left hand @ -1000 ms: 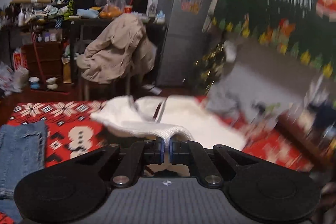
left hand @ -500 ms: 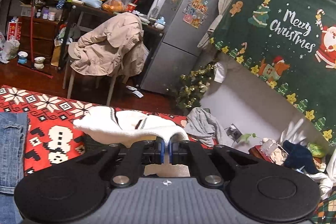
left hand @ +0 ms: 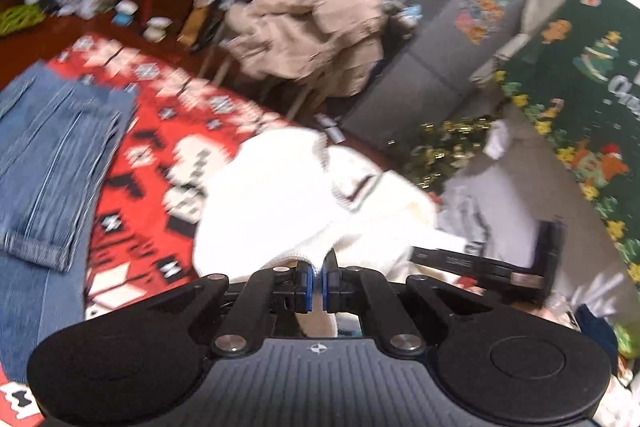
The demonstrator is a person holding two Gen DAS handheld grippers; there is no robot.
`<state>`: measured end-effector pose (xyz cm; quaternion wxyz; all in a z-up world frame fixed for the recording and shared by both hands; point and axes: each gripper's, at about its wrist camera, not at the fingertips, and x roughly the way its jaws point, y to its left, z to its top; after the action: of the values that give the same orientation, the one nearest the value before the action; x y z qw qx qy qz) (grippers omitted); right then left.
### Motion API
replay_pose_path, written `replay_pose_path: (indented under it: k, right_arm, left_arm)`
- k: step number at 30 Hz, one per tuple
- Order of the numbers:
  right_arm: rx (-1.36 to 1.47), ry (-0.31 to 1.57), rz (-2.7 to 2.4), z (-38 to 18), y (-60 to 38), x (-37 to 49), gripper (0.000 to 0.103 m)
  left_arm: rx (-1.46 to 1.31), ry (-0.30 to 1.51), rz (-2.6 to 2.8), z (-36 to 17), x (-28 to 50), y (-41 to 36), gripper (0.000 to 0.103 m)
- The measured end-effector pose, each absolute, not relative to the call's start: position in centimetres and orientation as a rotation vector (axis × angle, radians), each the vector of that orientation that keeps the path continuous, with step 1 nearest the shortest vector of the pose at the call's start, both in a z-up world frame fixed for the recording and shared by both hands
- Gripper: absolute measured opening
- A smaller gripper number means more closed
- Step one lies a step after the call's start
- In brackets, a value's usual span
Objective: Fold clothes
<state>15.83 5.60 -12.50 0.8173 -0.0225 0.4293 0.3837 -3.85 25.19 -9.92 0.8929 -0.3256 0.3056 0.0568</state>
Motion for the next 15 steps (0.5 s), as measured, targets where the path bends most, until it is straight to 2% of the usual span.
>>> replay_pose_path:
  k: [4, 6, 8, 11, 15]
  right_arm:
    - [-0.011, 0.926, 0.812, -12.7, 3.4, 16.0, 0.037]
    - [0.007, 0.897, 0.814, -11.4, 1.6, 15.5, 0.043]
    - [0.023, 0.871, 0.816, -10.2, -0.1, 15.0, 0.045]
    - [0.016, 0.851, 0.821, -9.0, -2.2, 13.5, 0.045]
    - [0.018, 0.852, 0.827, -9.4, -4.5, 11.4, 0.046]
  left_arm:
    - [-0.703, 0.645, 0.152, -11.5, -3.9, 25.8, 0.008]
    - [-0.707, 0.65, 0.154, -11.9, -4.0, 25.6, 0.014]
    - [-0.703, 0.659, 0.146, -12.3, -4.1, 25.3, 0.035]
    - [-0.701, 0.672, 0.124, -13.4, -4.6, 24.5, 0.04]
    - [-0.788, 0.697, 0.134, -15.6, -4.1, 24.7, 0.04]
